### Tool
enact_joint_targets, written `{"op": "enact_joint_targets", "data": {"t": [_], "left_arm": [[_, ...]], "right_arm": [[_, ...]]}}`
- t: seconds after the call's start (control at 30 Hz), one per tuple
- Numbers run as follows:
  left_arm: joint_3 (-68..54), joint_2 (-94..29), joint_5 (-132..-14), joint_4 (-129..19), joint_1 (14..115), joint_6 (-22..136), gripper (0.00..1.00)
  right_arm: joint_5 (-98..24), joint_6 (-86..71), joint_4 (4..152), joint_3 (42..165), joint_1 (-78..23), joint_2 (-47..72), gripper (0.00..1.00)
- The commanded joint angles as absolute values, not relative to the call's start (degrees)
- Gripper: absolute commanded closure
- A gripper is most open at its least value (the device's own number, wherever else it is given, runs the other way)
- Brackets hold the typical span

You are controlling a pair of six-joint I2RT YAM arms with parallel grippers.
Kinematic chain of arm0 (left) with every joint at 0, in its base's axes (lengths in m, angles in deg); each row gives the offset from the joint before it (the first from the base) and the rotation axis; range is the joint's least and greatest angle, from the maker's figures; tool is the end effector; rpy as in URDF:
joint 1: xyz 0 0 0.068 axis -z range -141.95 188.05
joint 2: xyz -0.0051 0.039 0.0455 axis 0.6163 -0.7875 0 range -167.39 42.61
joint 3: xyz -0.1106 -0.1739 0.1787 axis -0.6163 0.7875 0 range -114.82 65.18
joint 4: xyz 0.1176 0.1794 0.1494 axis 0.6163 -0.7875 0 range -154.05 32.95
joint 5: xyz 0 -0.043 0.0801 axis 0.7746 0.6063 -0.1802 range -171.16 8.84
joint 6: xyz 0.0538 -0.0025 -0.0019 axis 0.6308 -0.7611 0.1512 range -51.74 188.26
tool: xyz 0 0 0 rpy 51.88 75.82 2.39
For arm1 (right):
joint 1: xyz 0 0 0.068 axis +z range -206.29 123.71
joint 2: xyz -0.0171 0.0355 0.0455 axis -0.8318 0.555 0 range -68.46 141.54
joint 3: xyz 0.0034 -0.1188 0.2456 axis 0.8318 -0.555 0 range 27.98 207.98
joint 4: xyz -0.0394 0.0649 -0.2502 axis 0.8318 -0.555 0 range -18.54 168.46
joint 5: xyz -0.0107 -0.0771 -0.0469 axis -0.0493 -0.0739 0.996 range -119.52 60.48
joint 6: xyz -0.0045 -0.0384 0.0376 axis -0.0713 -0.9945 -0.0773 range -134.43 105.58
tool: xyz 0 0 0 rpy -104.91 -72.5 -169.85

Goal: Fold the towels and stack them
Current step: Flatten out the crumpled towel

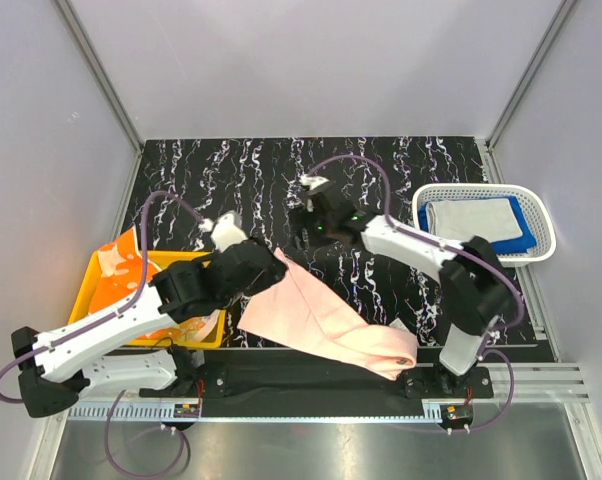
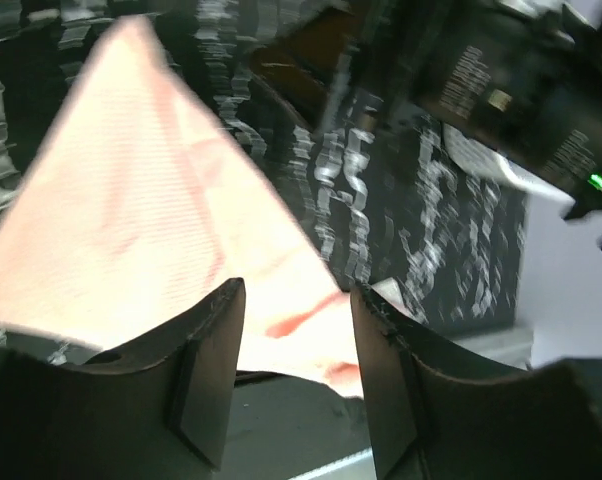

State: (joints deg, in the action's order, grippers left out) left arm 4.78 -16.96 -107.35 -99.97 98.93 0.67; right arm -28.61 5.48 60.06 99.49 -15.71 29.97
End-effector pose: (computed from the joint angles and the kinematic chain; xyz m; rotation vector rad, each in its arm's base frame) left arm 0.1154 -0.1749 0.3336 -0.3711 2.2785 -0.6866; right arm 0.2900 0.2477 0.2393 -0.4258 2.3789 0.4837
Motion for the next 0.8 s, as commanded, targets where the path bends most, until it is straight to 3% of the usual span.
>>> {"op": "enact_joint_targets", "data": {"t": [0.0, 0.1, 0.23, 0.77], "left_arm": [[7.08, -16.54, -118.25, -118.6, 97.03, -22.39, 0.5], [7.69, -18.12, -115.19, -125.23, 93.69, -28.23, 0.5], [12.52, -18.3, -111.32, -123.5, 90.18, -30.26, 0.48], [23.69, -23.48, -100.67, -109.79, 82.61, -29.74, 0.48]], "right_arm": [[-31.71, -2.64, 64.3, 107.07, -12.61, 35.68, 0.19], [-32.86, -6.07, 65.36, 110.59, -10.59, 40.43, 0.2], [-35.05, -7.57, 65.62, 113.76, -9.44, 44.12, 0.22], [-36.82, -8.45, 64.04, 119.13, -8.74, 55.02, 0.56]]}}
